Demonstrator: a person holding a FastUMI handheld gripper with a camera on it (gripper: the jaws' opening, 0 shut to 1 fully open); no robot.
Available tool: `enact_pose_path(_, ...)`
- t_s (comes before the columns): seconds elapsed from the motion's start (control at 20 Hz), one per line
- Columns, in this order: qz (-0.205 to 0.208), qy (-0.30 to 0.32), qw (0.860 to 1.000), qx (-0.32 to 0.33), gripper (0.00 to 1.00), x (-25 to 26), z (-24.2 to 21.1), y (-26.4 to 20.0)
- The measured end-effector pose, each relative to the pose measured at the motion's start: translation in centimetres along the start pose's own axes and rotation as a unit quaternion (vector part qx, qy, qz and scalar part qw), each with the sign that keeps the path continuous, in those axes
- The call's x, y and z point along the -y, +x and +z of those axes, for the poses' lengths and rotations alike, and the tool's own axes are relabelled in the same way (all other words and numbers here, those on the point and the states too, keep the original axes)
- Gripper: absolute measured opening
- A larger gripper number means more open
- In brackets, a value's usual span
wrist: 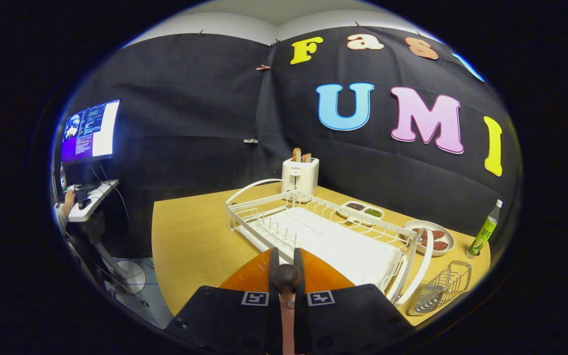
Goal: Take the plate from the dish rack, then take the spoon from the basket and place it into the plate.
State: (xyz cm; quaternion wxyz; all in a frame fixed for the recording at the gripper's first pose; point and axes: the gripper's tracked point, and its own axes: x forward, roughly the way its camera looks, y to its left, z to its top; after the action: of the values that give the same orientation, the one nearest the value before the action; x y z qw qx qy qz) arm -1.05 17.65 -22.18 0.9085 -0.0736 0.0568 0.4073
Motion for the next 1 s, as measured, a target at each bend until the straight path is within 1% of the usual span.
enact_pose_path(0.05, 0.004, -0.003, 1.000, -0.004, 0.13, -0.3, -0.6, 0.0)
enact_pose_path(0.15, 0.006, -0.014, 1.000, 0.010, 0.14, -0.4, -0.4, -0.1)
enact_pose_path(0.3, 0.007, -0.011, 1.000, 0.006, 0.15, -0.6, -0.8, -0.2)
enact_pose_path(0.4, 0.011, -0.002, 1.000, -0.010, 0.17, -0.6, -1.4, -0.3)
enact_pose_path(0.5, 0.021, 0.024, 0.999, -0.043, 0.21, -0.9, -2.8, -0.9)
enact_pose_path(0.55, 0.022, 0.040, 0.997, -0.059, 0.26, -1.1, -3.3, -1.6)
enact_pose_path(0.7, 0.018, 0.062, 0.996, -0.062, 0.89, -0.4, -2.3, -2.8)
enact_pose_path(0.8, 0.010, 0.065, 0.996, -0.061, 0.99, 0.5, -1.7, -3.7)
enact_pose_path(1.0, -0.015, 0.084, 0.995, -0.043, 0.99, 2.6, 1.5, -5.2)
